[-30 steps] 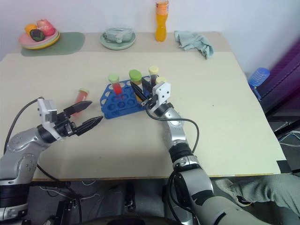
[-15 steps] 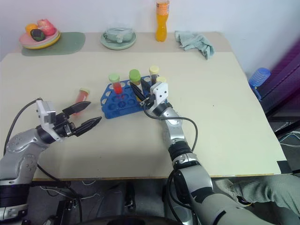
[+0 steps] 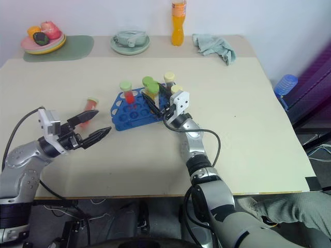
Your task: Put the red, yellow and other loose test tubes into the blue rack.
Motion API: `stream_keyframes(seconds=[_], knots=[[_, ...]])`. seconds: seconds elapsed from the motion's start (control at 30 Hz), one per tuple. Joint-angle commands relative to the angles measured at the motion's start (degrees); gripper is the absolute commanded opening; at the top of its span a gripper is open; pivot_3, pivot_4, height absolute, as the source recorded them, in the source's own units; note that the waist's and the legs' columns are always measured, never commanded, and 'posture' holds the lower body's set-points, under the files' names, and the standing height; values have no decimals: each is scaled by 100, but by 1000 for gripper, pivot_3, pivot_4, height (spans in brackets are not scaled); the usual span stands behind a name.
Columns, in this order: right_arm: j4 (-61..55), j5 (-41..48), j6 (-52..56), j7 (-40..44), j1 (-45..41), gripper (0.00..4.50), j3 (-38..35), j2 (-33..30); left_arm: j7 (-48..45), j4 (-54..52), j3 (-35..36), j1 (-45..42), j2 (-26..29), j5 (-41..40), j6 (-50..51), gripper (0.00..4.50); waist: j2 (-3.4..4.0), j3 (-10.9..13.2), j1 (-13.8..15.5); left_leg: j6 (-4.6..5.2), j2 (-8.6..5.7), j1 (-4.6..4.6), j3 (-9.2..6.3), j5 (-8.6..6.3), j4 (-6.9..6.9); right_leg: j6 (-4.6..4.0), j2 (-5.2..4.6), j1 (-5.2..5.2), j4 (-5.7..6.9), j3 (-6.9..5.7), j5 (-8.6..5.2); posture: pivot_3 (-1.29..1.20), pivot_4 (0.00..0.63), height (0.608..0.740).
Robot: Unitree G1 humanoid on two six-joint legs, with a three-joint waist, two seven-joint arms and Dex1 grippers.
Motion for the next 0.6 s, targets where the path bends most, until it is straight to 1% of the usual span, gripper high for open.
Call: stream_keyframes(seconds=[0.03, 0.2, 0.3, 0.53, 0.6], knots=[[-155, 3, -199, -38, -30, 4422, -42, -16, 110, -93, 158, -87, 45, 59, -137, 4265, 0, 0, 5, 0, 0, 0, 0, 0, 0, 0, 0, 0, 0, 0, 0, 0, 150, 740], [-501, 2, -138, 24, 58, 4422, 35, -129, 392, -30, 245, -173, -99, -51, -148, 4265, 0, 0, 8, 0, -1, 0, 0, 0, 0, 0, -1, 0, 0, 0, 0, 0, 150, 740], [-1054, -1, 96, 167, 261, 4422, 199, -277, 708, -28, 401, -338, -236, -248, 1, 4265, 0, 0, 9, 0, -1, -1, -1, 0, 0, 0, -1, 0, 0, 0, 0, 0, 150, 740], [-2251, -165, 719, 164, 1009, 4422, 536, -782, 1110, 84, 650, -543, -356, -345, 58, 4265, -1, -1, 12, 0, -1, 0, -3, 0, 1, 0, -2, 2, 0, 0, 0, 0, 150, 740], [-2732, -181, 1046, 166, 1274, 4422, 590, -1037, 1405, 107, 739, -703, -442, -416, 133, 4265, -1, 0, 16, 0, -1, 0, -3, 0, 1, 0, -2, 2, -1, 0, 0, 0, 150, 740]])
